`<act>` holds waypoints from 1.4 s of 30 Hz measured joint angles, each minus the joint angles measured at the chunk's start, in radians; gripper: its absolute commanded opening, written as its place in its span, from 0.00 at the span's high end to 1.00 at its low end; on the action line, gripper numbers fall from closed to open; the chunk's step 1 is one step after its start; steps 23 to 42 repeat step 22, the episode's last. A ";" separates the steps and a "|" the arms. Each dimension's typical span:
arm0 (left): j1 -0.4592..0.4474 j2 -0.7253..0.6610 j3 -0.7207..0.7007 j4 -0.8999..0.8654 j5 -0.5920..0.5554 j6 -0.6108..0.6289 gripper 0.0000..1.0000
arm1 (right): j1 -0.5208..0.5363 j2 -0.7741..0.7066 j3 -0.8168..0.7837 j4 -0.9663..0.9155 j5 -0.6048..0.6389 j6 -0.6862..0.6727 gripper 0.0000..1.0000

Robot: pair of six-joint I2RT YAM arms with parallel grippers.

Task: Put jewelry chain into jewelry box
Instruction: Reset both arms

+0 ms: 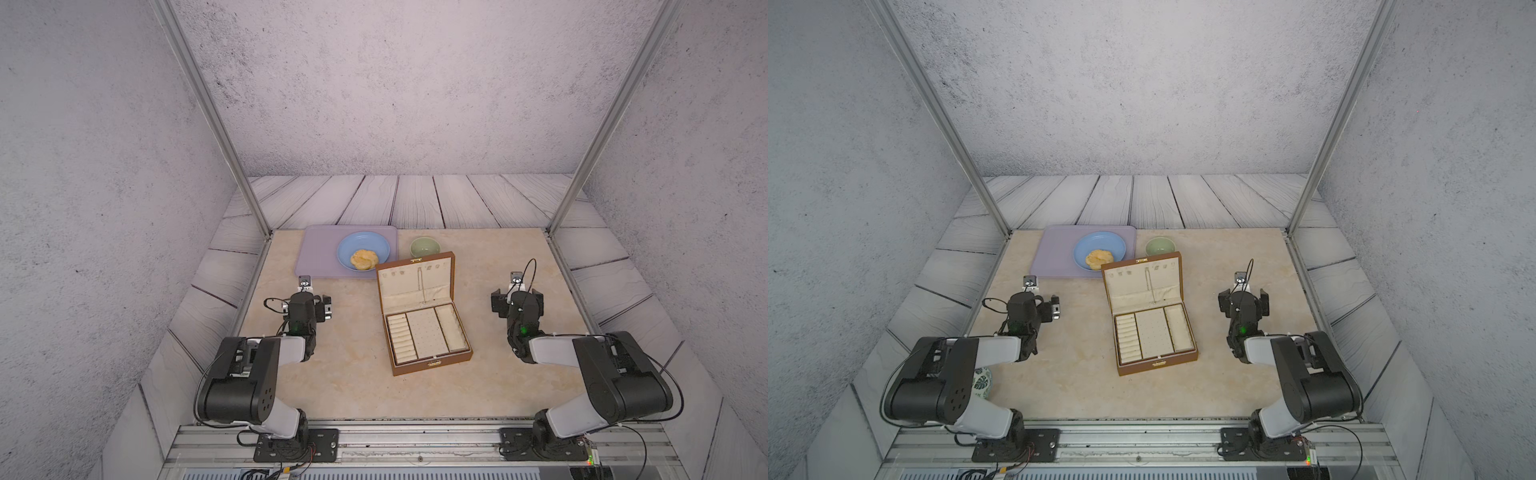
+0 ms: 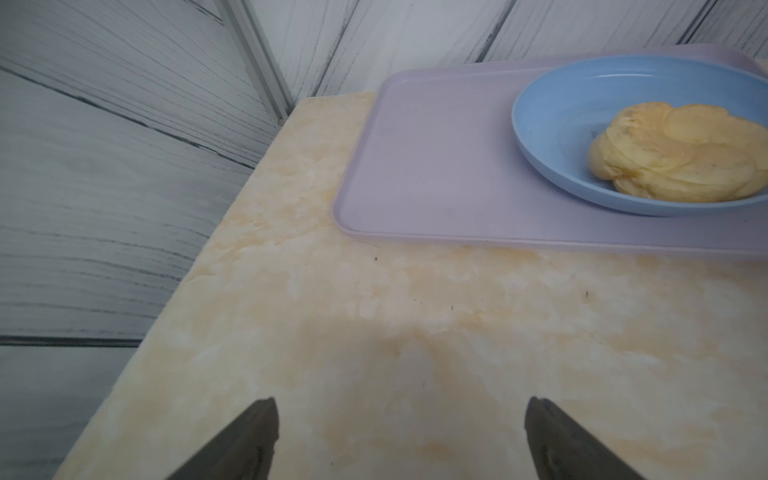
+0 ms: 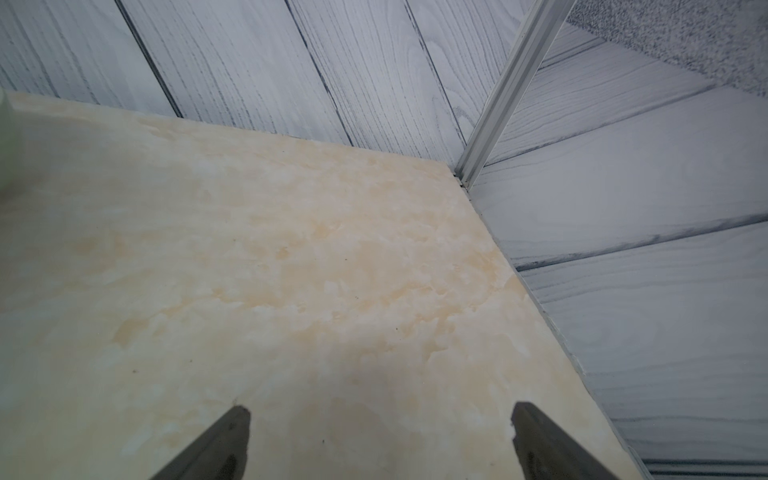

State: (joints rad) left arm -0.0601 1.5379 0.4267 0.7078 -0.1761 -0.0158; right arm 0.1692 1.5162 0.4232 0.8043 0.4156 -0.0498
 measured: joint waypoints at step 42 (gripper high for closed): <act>0.058 0.002 0.035 0.015 0.121 0.001 0.02 | -0.089 0.045 -0.021 0.076 -0.179 0.065 0.01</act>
